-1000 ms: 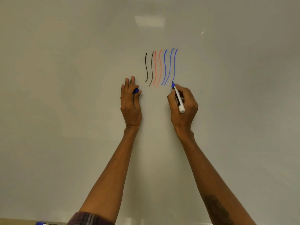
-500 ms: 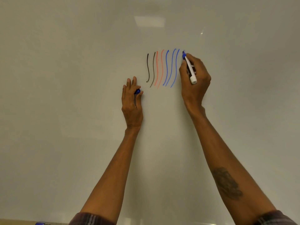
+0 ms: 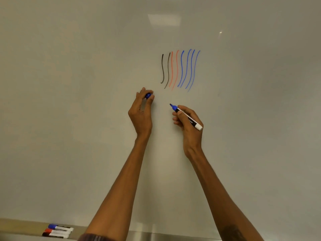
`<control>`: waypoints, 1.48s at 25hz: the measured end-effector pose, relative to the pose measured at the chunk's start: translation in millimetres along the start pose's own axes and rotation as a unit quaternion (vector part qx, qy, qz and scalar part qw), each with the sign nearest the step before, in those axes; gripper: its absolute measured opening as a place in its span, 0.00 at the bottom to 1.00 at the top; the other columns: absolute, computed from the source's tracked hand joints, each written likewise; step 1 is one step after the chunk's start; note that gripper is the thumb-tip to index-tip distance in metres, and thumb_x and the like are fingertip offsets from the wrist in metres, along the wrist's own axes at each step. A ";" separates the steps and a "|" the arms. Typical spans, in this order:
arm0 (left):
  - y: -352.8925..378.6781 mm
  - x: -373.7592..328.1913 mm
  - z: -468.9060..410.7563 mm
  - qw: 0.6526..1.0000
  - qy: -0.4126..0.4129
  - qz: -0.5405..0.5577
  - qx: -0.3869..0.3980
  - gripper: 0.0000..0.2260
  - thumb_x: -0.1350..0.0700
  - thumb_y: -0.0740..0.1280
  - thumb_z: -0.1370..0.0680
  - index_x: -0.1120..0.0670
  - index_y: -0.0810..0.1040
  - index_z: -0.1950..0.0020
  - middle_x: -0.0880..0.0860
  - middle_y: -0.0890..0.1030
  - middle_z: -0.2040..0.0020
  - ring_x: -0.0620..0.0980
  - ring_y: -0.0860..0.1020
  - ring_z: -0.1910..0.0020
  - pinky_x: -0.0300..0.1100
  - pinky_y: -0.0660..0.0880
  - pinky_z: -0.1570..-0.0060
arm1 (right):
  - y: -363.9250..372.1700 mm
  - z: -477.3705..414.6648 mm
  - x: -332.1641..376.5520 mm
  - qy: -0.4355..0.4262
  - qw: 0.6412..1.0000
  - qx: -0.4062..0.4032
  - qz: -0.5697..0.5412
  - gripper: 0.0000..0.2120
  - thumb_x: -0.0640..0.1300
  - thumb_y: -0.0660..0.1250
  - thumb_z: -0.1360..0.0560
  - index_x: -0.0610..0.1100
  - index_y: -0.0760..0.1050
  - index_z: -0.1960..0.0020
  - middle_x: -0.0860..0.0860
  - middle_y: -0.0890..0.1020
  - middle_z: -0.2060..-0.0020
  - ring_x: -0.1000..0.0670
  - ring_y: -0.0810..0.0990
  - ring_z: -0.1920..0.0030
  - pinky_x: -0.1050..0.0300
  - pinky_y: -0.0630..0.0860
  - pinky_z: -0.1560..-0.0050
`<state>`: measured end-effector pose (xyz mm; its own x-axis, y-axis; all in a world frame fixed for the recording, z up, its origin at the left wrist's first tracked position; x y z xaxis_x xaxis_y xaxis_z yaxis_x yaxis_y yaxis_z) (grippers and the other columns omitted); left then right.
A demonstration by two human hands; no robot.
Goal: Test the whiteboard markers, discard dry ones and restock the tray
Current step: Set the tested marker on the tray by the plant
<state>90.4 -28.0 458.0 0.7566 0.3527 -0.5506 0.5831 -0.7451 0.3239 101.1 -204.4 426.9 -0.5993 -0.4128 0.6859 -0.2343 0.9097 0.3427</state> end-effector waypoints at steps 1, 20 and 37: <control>-7.4 -1.3 4.4 0.998 -0.053 0.038 -0.013 0.13 0.55 0.71 0.22 0.56 0.82 0.39 0.51 0.84 0.41 0.47 0.80 0.38 0.47 0.73 0.32 | 4.6 7.6 -8.4 0.041 0.998 0.006 -0.048 0.12 0.38 0.65 0.20 0.37 0.78 0.38 0.39 0.84 0.49 0.42 0.84 0.50 0.52 0.81 0.48; -91.3 51.5 87.9 0.923 -0.331 0.181 -0.080 0.13 0.55 0.67 0.19 0.58 0.81 0.37 0.56 0.86 0.46 0.53 0.84 0.46 0.49 0.79 0.41 | 60.9 90.5 -86.6 0.173 0.982 0.040 -0.068 0.08 0.39 0.65 0.21 0.42 0.81 0.44 0.43 0.86 0.55 0.44 0.85 0.55 0.54 0.83 0.51; -153.9 84.3 114.8 0.916 -0.348 0.149 -0.134 0.12 0.56 0.66 0.19 0.60 0.81 0.39 0.55 0.86 0.49 0.52 0.85 0.50 0.40 0.81 0.51 | 98.8 135.0 -135.1 0.185 0.982 0.032 -0.030 0.06 0.38 0.69 0.23 0.40 0.82 0.47 0.41 0.86 0.58 0.42 0.86 0.59 0.51 0.83 0.53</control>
<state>30.4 51.4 273.5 0.5764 -0.3599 -0.7336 0.5040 -0.5501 0.6659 55.6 -52.7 281.4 -0.2660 -0.4436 0.8558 -0.3156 0.8790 0.3575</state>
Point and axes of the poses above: each hand's wrist, its own z-axis away from the middle knuckle, its own y-axis out of the palm, x = y × z, the point moved 5 cm from there along -z, towards the middle knuckle
